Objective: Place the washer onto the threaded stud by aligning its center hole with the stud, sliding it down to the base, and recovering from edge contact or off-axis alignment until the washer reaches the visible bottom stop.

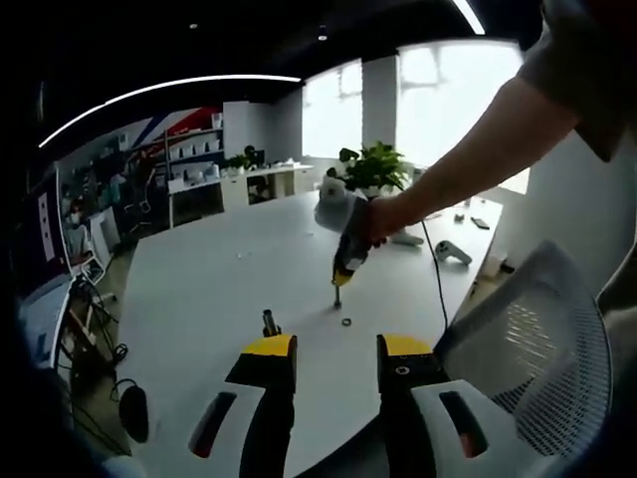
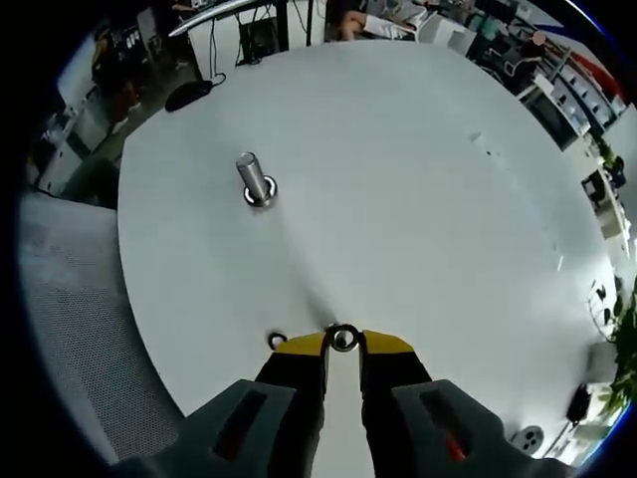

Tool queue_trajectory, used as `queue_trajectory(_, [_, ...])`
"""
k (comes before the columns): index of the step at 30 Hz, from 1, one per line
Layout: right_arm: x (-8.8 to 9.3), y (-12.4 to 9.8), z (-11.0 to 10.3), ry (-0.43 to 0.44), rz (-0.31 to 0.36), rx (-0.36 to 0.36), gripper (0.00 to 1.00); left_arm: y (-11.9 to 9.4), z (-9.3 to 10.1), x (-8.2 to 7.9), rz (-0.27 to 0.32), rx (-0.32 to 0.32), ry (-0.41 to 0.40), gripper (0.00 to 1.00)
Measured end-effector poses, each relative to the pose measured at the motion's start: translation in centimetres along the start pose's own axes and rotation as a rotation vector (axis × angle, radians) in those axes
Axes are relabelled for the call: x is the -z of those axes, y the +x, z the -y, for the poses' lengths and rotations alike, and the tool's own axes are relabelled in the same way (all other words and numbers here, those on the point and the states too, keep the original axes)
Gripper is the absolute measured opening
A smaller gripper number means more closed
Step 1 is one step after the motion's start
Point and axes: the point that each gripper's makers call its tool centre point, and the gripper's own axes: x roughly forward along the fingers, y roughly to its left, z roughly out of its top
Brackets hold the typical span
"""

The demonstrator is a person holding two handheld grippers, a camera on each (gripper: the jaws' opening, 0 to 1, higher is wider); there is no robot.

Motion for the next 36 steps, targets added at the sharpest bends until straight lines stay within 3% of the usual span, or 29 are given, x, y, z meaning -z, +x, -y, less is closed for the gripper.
queue_trajectory(17, [0.7,0.0,-0.6,-0.091,-0.044,0.001,0.14,0.1,0.1,0.1,-0.007,0.007,0.003,0.30])
queue_trajectory(22, [0.8,0.0,0.0,-0.075,-0.036,0.013,0.14,0.1,0.1,0.2,-0.010,0.006,0.006,0.30])
queue_trajectory(36, [0.7,-0.7,-2.2,-0.080,-0.039,-0.011,0.14,0.2,0.1,0.4,-0.026,0.000,0.014,0.30])
